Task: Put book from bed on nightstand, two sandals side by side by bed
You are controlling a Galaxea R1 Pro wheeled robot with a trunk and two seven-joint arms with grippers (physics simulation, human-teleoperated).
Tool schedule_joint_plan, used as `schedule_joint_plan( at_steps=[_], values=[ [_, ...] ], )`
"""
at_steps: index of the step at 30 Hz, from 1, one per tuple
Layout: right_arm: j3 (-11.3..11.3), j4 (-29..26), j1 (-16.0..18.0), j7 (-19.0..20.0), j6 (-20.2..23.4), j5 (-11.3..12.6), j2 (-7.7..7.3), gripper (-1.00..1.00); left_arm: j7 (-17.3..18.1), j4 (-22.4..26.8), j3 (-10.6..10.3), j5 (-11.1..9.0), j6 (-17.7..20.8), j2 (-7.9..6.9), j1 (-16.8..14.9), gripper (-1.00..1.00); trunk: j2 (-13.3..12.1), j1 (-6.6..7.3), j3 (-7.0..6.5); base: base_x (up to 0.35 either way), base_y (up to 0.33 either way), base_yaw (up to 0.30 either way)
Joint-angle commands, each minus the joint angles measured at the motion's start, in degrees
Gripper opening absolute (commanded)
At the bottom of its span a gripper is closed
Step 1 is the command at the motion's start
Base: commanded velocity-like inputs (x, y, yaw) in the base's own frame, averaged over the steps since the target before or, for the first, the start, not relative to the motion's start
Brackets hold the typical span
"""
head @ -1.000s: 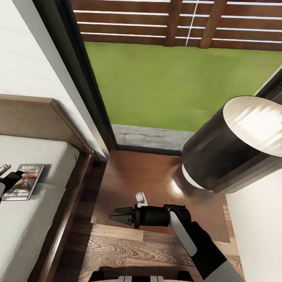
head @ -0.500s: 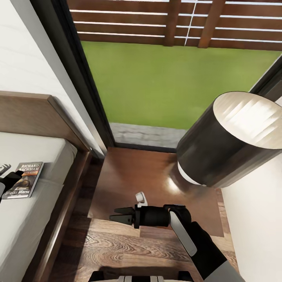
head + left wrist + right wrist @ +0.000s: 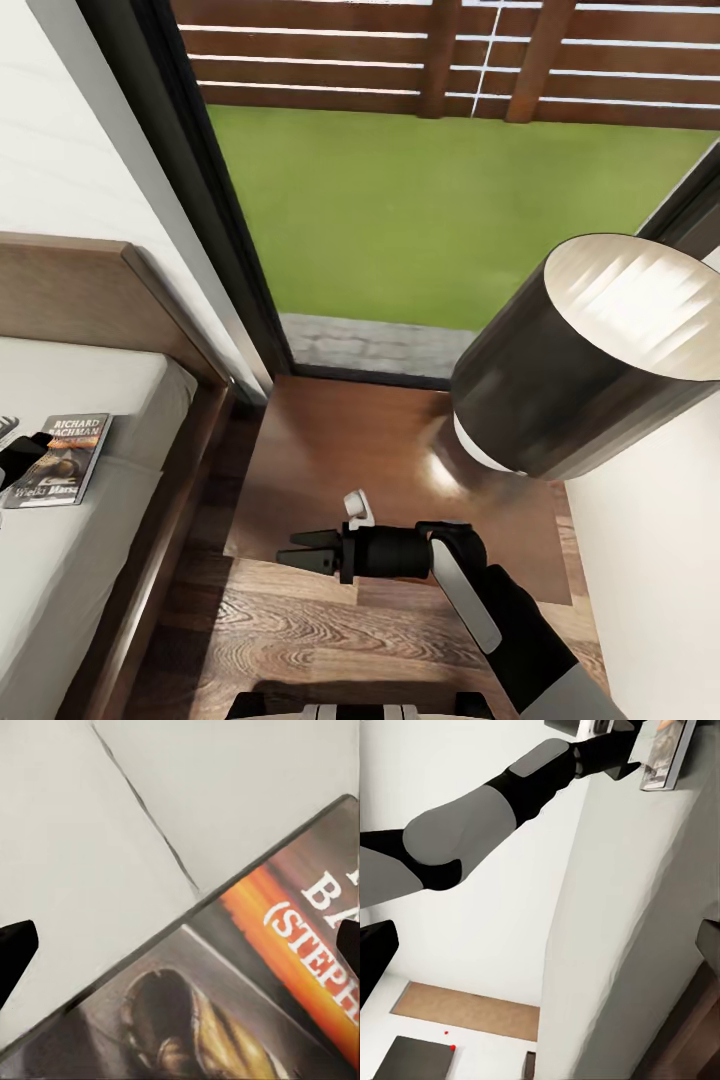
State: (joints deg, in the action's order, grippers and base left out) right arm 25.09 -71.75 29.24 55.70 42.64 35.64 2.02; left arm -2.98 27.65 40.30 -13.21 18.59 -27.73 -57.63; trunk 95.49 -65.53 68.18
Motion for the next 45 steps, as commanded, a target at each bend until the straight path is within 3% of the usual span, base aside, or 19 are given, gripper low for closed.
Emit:
schedule_joint_plan(
  at_steps=[1,7,16,26,40,45],
  values=[
    [0.0,0.3,0.0,0.0,0.3,0.3,0.0,1.0,-0.3,0.4,0.1,-0.9,0.7,-0.04,0.0,1.0,0.0,0.0,0.03,0.0,0.0,0.0],
    [0.0,1.0,0.0,0.0,0.3,0.3,0.0,1.0,-0.3,2.4,0.1,-2.7,2.6,-0.12,0.0,1.0,-0.8,0.44,-0.33,0.0,0.0,0.0],
    [0.0,1.0,0.0,0.0,0.3,0.3,0.0,1.0,-0.3,5.3,0.1,-2.8,5.5,-0.13,0.0,1.0,-4.4,2.42,-1.95,0.0,0.0,0.0],
    [0.0,1.0,0.0,0.0,0.3,0.3,0.0,1.0,-0.3,10.0,0.1,-2.8,8.1,-0.14,0.0,1.0,-4.4,2.42,-1.95,0.0,0.0,0.0],
    [0.0,1.0,0.0,0.0,0.3,0.3,0.0,1.0,-0.3,10.0,0.0,-2.8,8.1,-0.13,0.0,1.0,-4.4,2.42,-1.95,0.0,0.0,0.0],
    [0.0,1.0,0.0,0.0,0.3,0.3,0.0,1.0,-0.3,10.0,0.0,-2.8,8.1,-0.13,0.0,1.0,-2.4,1.32,-1.05,0.0,0.0,0.0]
  ],
)
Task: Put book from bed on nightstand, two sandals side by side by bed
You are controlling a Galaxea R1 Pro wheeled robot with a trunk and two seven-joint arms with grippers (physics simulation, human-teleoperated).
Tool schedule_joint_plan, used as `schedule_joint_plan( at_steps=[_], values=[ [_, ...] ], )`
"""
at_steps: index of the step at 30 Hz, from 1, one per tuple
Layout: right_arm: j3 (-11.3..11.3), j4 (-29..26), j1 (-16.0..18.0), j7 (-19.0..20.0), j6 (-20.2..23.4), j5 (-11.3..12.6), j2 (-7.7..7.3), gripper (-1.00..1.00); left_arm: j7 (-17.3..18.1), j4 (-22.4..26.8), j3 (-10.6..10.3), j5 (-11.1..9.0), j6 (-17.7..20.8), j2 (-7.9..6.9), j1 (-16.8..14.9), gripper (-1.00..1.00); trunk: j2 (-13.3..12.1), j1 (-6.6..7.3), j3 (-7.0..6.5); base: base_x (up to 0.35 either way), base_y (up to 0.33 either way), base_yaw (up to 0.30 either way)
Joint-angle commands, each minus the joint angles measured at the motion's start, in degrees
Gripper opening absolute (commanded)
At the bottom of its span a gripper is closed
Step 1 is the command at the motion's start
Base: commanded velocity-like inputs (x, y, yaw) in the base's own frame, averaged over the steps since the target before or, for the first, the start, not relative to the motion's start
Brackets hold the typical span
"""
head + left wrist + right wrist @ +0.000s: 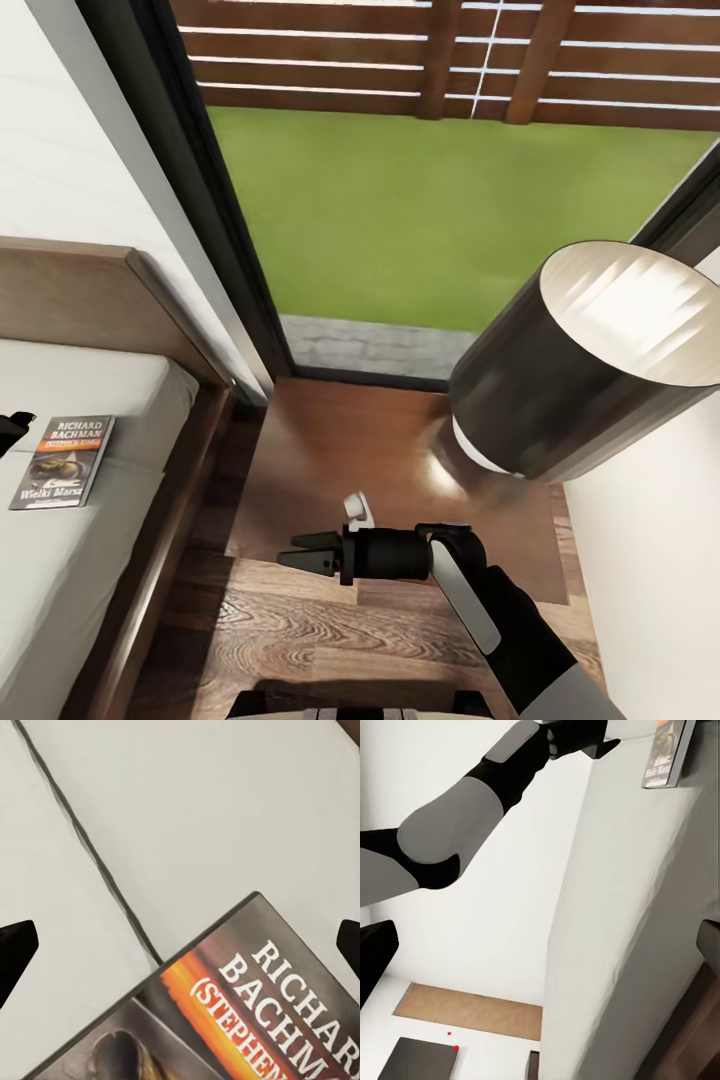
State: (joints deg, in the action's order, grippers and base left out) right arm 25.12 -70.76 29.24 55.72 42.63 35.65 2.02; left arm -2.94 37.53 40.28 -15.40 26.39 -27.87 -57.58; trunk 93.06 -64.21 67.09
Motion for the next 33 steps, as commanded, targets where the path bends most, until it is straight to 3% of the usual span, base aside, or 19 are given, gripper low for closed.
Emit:
schedule_joint_plan(
  at_steps=[1,4,14,18,30,33],
  values=[
    [0.0,0.0,0.0,0.0,0.4,0.3,0.0,1.0,-0.3,0.1,0.1,-0.6,0.3,0.0,0.0,1.0,0.4,-0.22,0.21,0.0,0.0,0.0],
    [0.0,0.0,0.0,0.0,0.4,0.3,0.0,1.0,-0.3,0.1,0.1,-0.6,0.3,0.0,0.0,1.0,1.6,-0.88,0.75,0.0,0.0,0.0],
    [0.0,0.0,0.0,0.0,0.4,0.3,0.0,1.0,-0.3,0.0,0.1,-0.6,0.3,0.0,0.0,1.0,1.6,-0.88,0.75,0.0,0.0,0.0],
    [0.0,0.1,0.0,0.0,0.4,0.3,0.0,1.0,-0.3,0.0,0.1,-0.7,0.3,0.0,0.0,1.0,3.2,-1.76,1.47,0.0,0.0,0.0],
    [0.0,0.0,0.0,0.0,0.4,0.3,0.0,1.0,-0.3,0.0,0.1,-0.7,0.3,0.0,0.0,1.0,3.2,-1.76,1.47,0.0,0.0,0.0],
    [0.0,0.0,0.0,0.0,0.4,0.3,0.0,1.0,-0.3,0.0,0.1,-0.7,0.3,0.0,0.0,1.0,4.4,-2.42,2.01,0.0,0.0,0.0]
  ],
)
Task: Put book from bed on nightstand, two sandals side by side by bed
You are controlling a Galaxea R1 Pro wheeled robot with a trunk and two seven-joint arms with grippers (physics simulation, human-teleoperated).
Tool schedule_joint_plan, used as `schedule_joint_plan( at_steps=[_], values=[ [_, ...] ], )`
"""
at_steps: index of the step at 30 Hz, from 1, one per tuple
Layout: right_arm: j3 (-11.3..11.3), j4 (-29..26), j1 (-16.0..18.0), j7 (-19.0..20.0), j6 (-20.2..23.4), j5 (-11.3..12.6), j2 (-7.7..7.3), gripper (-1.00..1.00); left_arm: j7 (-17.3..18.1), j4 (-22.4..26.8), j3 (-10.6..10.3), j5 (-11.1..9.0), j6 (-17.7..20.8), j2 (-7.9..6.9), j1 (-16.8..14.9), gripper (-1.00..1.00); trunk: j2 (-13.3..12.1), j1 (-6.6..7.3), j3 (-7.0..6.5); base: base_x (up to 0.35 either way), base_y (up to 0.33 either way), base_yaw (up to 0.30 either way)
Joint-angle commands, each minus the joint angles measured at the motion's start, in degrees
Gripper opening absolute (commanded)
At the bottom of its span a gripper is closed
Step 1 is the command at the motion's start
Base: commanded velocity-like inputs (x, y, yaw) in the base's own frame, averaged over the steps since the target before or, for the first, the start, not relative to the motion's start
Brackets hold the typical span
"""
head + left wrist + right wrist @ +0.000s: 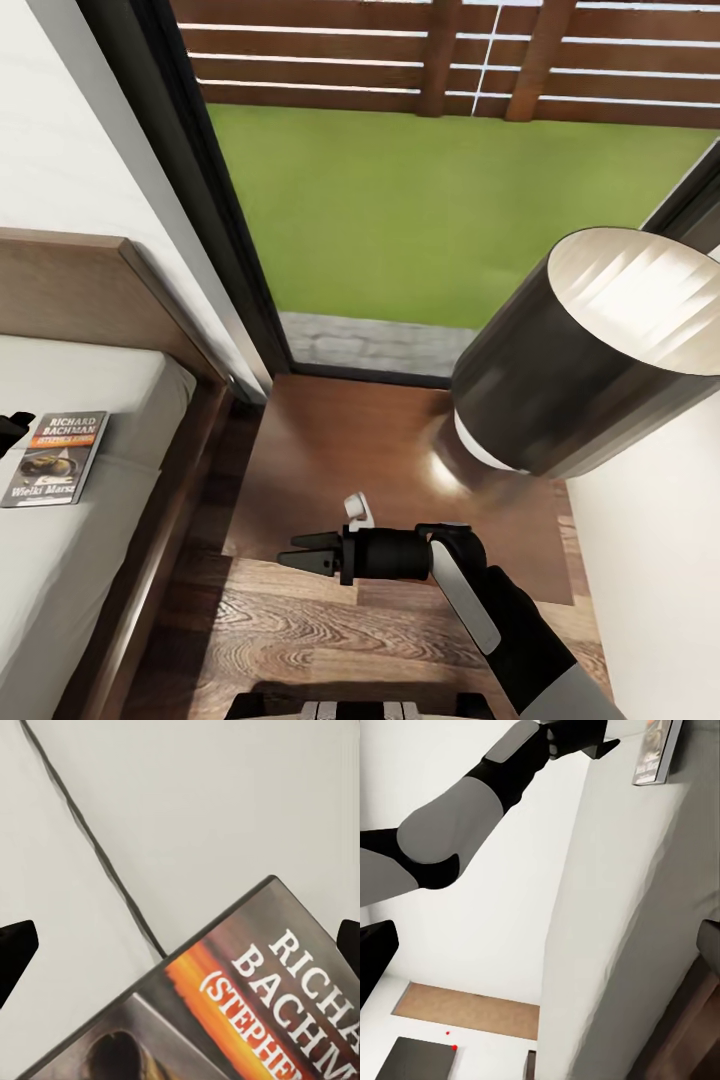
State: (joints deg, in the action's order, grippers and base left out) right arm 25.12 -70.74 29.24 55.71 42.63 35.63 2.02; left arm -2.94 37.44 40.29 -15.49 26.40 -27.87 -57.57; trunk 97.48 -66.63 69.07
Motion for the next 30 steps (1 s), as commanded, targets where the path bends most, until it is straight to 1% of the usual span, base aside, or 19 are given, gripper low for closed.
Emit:
schedule_joint_plan(
  at_steps=[1,9,16,25,28,30],
  values=[
    [0.0,0.0,0.0,0.0,0.4,0.3,0.0,1.0,-0.3,0.1,0.1,-0.6,0.3,0.0,0.0,1.0,0.4,-0.22,0.21,0.0,0.0,0.0],
    [0.0,0.0,0.0,0.0,0.4,0.3,0.0,1.0,-0.3,0.0,0.1,-0.6,0.3,0.0,0.0,1.0,0.4,-0.22,0.21,0.0,0.0,0.0],
    [0.0,0.0,0.0,0.0,0.4,0.3,0.0,1.0,-0.3,0.0,0.1,-0.7,0.3,0.01,0.0,1.0,3.2,-1.76,1.47,0.0,0.0,0.0],
    [0.0,0.1,0.0,0.0,0.4,0.2,0.0,1.0,-0.3,0.0,0.1,-0.6,0.3,0.01,0.0,1.0,3.2,-1.76,1.47,0.0,0.0,0.0],
    [0.0,0.1,0.0,0.0,0.4,0.2,0.0,1.0,-0.2,0.0,0.1,-0.6,0.3,-0.02,0.0,1.0,4.4,-2.42,2.01,0.0,0.0,0.0],
    [0.0,0.1,0.0,-0.1,0.4,0.2,0.0,1.0,-0.3,0.0,0.1,-0.6,0.3,-0.01,0.0,1.0,4.4,-2.42,2.01,0.0,0.0,0.0]
  ],
)
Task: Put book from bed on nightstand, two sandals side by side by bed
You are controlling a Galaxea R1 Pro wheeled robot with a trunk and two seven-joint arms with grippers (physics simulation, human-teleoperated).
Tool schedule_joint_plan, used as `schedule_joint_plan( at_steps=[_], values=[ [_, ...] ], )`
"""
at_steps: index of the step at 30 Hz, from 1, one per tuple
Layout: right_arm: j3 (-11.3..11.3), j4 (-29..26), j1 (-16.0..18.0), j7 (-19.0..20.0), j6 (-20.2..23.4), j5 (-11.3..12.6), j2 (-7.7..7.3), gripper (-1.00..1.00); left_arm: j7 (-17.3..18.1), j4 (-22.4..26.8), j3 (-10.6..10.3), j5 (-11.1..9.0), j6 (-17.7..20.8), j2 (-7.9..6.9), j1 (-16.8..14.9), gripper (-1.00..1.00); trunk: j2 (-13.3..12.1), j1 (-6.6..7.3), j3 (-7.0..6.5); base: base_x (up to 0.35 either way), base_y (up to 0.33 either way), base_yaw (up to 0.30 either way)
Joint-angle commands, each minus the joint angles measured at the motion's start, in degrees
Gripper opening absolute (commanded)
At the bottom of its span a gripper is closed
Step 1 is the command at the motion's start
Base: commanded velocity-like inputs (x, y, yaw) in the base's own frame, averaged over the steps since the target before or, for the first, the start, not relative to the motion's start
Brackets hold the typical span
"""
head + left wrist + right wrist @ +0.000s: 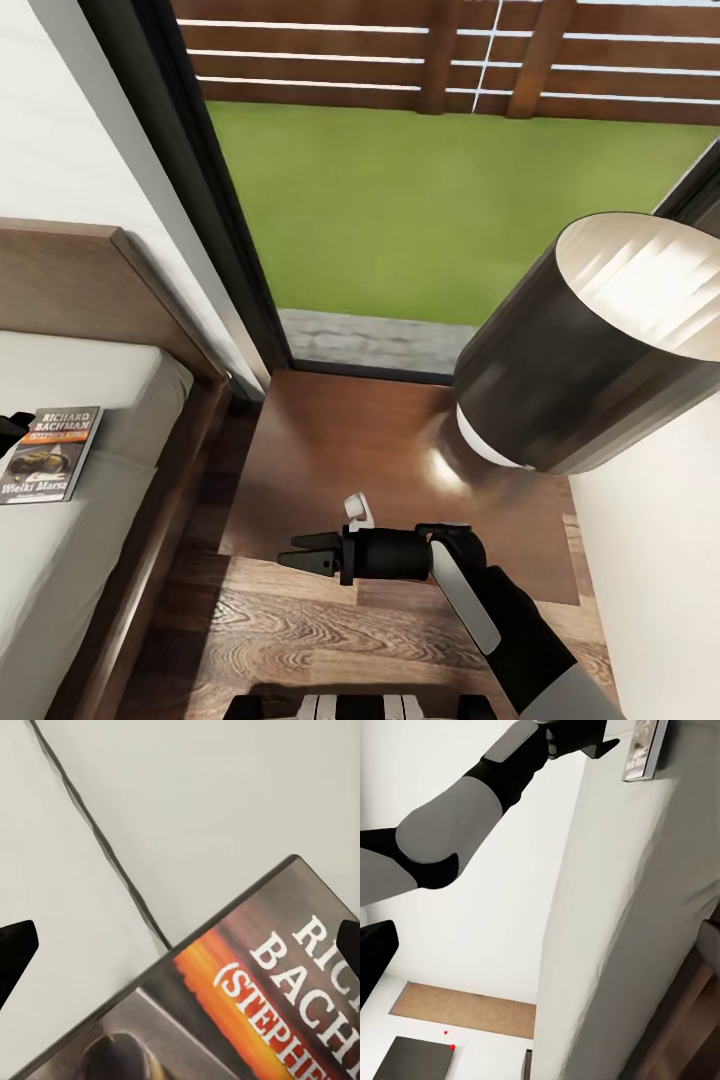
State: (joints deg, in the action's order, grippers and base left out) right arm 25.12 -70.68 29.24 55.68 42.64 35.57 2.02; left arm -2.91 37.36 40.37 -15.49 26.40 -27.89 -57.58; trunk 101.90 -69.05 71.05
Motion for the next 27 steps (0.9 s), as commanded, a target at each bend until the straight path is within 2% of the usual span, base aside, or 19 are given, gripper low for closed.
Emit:
schedule_joint_plan(
  at_steps=[1,27],
  values=[
    [0.0,0.0,0.0,0.0,0.3,0.3,0.0,1.0,-0.3,0.1,0.1,-0.6,0.3,0.01,0.0,1.0,0.0,0.0,0.03,0.0,0.0,0.0],
    [0.0,0.0,0.0,0.0,0.3,0.3,0.0,1.0,-0.3,0.1,0.0,-0.6,0.3,0.03,0.0,1.0,0.0,0.0,0.03,0.0,0.0,0.0]
  ],
)
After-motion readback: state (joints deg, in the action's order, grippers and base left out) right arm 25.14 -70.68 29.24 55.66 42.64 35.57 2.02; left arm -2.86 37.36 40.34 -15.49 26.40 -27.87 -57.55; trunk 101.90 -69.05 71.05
